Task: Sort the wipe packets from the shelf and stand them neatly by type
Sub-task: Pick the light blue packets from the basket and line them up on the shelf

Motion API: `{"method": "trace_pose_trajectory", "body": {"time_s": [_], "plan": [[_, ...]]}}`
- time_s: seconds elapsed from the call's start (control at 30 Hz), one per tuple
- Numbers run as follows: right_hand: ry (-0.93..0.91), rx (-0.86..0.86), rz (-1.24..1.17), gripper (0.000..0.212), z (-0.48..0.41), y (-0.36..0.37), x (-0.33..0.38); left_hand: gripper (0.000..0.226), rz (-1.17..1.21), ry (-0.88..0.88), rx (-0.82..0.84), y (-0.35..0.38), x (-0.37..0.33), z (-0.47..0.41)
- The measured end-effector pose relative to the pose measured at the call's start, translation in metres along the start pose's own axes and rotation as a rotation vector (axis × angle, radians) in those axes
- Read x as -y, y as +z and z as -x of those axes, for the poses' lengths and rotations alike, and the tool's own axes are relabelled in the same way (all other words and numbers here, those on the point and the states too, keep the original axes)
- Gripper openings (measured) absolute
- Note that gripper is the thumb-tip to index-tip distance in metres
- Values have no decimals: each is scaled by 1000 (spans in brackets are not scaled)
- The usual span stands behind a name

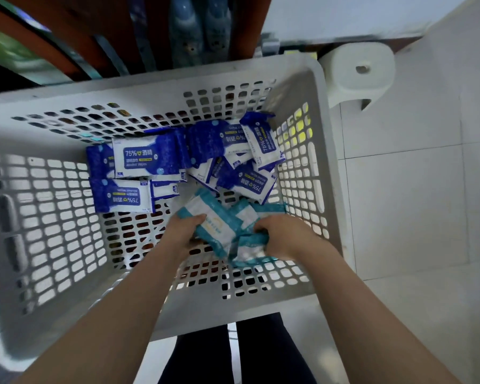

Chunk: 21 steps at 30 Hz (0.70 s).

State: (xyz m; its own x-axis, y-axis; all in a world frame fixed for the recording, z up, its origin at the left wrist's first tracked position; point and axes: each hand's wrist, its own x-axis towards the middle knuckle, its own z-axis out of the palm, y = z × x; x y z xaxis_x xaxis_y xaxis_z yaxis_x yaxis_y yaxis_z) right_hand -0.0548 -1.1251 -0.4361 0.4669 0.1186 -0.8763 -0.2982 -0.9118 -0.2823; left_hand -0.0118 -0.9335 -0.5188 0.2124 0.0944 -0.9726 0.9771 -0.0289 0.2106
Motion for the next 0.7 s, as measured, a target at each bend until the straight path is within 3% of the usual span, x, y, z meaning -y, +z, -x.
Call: {"method": "trace_pose_trajectory", "body": {"time_s": [0.1, 0.27, 0.43, 0.53, 0.7], "plan": [[-25, -44, -44, 39, 7, -4, 16, 29, 33, 69, 71, -26, -8, 16], [-143, -97, -144, 45, 22, -13, 54, 19, 194, 132, 183, -64, -29, 53], [-276, -153, -181, 40, 38, -21, 106, 38, 525, 104, 277, -95, -40, 90], [-368, -151, -97, 41, 49, -27, 137, 33, 631, 213, 322, -113, -44, 118], [-515, -150, -106, 39, 81, -44, 190, 32, 771, 449, 231, -159, -50, 165]]}}
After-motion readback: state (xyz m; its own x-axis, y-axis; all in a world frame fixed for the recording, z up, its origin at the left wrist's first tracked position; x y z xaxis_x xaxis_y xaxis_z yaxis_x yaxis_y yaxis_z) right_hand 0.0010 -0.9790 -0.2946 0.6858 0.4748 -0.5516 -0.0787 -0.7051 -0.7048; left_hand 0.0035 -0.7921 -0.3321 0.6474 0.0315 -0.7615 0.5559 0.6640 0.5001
